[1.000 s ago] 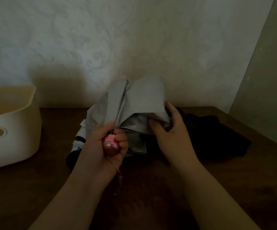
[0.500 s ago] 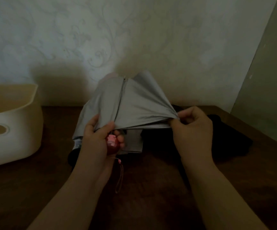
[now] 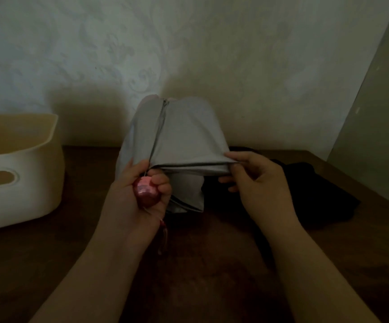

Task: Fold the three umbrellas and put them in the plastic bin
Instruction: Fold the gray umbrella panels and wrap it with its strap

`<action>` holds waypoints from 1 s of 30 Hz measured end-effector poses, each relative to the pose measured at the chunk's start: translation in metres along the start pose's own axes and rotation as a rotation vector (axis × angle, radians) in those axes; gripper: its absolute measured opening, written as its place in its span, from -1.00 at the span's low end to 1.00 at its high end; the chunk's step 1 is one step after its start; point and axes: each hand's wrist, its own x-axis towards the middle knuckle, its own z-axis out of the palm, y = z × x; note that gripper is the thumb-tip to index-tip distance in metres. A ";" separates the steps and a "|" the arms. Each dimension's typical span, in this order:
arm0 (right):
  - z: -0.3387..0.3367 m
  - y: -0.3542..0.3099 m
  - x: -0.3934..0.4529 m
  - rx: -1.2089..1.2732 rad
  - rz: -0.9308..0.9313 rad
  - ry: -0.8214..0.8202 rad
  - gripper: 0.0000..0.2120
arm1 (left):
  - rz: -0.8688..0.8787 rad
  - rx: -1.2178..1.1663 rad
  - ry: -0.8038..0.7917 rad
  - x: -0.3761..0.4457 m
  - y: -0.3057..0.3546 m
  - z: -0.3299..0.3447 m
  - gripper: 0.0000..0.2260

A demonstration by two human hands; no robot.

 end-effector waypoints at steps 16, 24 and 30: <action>-0.019 0.003 0.007 -0.019 0.076 0.133 -0.71 | -0.100 0.176 -0.001 -0.005 -0.012 0.003 -0.57; -0.016 0.007 0.009 0.085 0.138 0.162 -0.83 | -0.097 0.233 0.023 -0.010 -0.013 0.009 -0.85; -0.017 0.002 0.004 -0.125 0.003 0.368 -0.77 | -0.014 0.278 0.010 -0.011 -0.019 0.010 -0.42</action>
